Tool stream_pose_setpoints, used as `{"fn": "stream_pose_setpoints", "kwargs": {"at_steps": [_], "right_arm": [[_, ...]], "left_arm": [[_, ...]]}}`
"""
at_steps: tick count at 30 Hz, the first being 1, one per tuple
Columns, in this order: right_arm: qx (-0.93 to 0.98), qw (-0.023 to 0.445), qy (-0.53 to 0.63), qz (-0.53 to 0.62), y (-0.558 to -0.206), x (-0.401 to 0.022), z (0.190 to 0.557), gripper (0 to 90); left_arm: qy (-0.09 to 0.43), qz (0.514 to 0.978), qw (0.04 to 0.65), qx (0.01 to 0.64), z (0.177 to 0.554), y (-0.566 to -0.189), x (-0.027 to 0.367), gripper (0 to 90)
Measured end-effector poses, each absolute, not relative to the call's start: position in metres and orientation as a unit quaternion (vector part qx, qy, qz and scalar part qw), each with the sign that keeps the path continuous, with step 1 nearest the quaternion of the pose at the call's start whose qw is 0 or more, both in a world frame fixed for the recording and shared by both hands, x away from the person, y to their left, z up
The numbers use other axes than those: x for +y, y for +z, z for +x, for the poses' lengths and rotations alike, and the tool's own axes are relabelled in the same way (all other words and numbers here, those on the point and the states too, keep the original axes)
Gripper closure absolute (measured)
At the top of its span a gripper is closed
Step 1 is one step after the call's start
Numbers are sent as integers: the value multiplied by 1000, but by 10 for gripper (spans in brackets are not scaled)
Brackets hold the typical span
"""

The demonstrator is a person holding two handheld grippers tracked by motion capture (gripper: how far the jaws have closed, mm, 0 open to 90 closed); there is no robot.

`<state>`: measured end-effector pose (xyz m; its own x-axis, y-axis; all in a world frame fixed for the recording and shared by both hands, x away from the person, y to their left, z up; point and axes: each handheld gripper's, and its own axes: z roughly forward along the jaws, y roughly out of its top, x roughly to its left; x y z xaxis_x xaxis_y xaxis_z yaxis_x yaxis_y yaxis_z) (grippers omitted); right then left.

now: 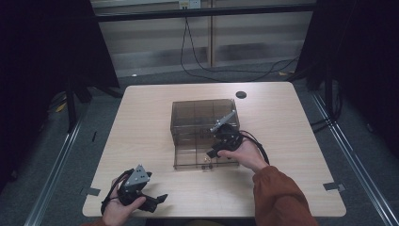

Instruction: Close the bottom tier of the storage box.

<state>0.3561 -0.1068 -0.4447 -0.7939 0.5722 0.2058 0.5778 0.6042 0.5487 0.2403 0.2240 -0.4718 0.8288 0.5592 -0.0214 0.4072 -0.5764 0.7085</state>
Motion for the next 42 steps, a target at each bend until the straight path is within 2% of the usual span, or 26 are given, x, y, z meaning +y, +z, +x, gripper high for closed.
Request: {"fn": "stream_pose_setpoints", "kwargs": {"at_steps": [7, 18, 23, 26, 37, 42], "right_arm": [[-880, -9, -339, -333, -439, -128, 345, 518], [-854, -31, -381, -353, -436, -163, 317, 510], [-844, -38, -384, -371, -442, -182, 302, 498], [-837, -43, -386, -387, -447, -194, 294, 487], [-817, -62, -388, -421, -462, -222, 258, 436], [-808, -67, -394, -433, -468, -232, 243, 408]], "left_arm": [[104, 881, 369, 278, 241, -471, 222, 44], [112, 880, 365, 281, 243, -468, 210, 67], [115, 880, 368, 279, 247, -466, 204, 68], [99, 878, 374, 282, 249, -467, 200, 69], [108, 879, 370, 282, 250, -467, 193, 80], [119, 883, 362, 273, 253, -465, 180, 136]]}}
